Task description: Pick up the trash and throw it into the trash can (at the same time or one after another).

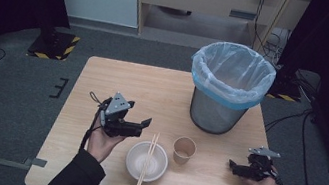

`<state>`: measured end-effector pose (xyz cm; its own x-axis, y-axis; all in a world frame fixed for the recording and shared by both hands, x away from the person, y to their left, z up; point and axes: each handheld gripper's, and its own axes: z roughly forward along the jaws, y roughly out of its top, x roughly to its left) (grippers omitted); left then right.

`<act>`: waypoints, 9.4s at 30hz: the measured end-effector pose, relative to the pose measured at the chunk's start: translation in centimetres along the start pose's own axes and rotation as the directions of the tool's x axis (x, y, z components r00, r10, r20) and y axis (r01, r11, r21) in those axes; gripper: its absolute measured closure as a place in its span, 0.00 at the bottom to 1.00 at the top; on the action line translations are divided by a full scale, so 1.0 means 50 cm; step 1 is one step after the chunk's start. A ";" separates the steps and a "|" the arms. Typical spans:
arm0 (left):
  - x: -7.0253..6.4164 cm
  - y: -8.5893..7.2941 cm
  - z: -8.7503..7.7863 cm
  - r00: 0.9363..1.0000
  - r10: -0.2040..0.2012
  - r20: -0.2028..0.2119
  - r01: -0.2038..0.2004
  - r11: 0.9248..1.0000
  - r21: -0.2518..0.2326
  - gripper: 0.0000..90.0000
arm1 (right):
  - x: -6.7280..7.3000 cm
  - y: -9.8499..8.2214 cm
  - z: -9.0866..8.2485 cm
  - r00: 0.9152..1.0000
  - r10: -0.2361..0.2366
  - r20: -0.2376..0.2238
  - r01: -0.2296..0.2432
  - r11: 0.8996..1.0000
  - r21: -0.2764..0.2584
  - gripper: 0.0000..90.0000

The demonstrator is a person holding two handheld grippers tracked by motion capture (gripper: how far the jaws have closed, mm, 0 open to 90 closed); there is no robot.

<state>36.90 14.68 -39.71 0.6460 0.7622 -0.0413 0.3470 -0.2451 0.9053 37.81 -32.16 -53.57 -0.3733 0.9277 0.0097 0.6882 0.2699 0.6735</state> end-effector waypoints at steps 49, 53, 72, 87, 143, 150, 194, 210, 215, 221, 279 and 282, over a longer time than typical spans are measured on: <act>-0.131 -0.054 0.238 0.984 0.007 0.176 -0.067 0.940 0.334 0.62 | 0.001 0.004 0.001 1.000 0.008 0.004 -0.008 1.000 0.011 0.00; -0.134 -0.057 0.242 0.983 -0.007 0.183 -0.063 0.926 0.372 0.77 | 0.001 0.004 0.001 1.000 0.007 0.004 -0.007 1.000 0.011 0.00; -0.122 -0.034 0.210 0.987 -0.020 0.159 -0.034 0.944 0.329 0.92 | 0.001 0.004 0.001 1.000 0.007 0.004 -0.007 1.000 0.011 0.00; -0.089 0.079 0.123 0.993 0.018 0.117 -0.037 0.986 0.163 0.92 | 0.002 0.003 0.001 1.000 0.007 0.005 -0.007 1.000 0.009 0.00; -0.119 0.420 0.080 0.993 0.092 0.079 -0.075 0.978 -0.195 0.92 | 0.001 0.005 0.003 1.000 0.003 0.001 -0.003 1.000 0.003 0.00; -0.127 0.444 0.102 0.993 0.104 0.064 -0.089 0.975 -0.203 0.92 | 0.001 0.005 0.003 1.000 0.001 0.002 -0.001 1.000 0.004 0.00; -0.112 0.487 0.264 0.997 0.039 0.060 -0.028 0.984 -0.175 0.60 | 0.002 0.008 0.007 1.000 0.007 0.005 -0.007 1.000 -0.002 0.00; -0.081 0.423 0.053 0.995 0.083 0.053 -0.068 0.970 -0.232 0.37 | 0.002 0.008 0.007 1.000 0.008 0.006 -0.008 1.000 0.000 0.00; -0.065 0.361 -0.020 0.997 0.067 0.049 -0.054 0.973 -0.223 0.37 | 0.003 0.008 0.007 1.000 0.010 0.008 -0.010 1.000 -0.003 0.00; -0.058 0.271 -0.078 0.996 0.091 0.022 -0.086 0.980 -0.182 0.37 | 0.003 0.008 0.007 1.000 0.012 0.011 -0.012 1.000 -0.003 0.00; -0.102 -0.183 0.070 0.988 -0.152 0.029 0.134 0.933 0.335 0.46 | 0.005 0.009 0.006 1.000 0.018 0.014 -0.018 1.000 0.012 0.00; -0.102 -0.184 0.072 0.987 -0.159 0.034 0.137 0.927 0.350 0.54 | 0.005 0.009 0.006 1.000 0.018 0.014 -0.018 1.000 0.012 0.00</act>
<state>32.85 10.92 -49.36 0.6052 0.7709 -0.1988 0.6482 -0.3321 0.6853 38.19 -31.73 -53.49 -0.3517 0.9361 0.0114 0.7023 0.2558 0.6643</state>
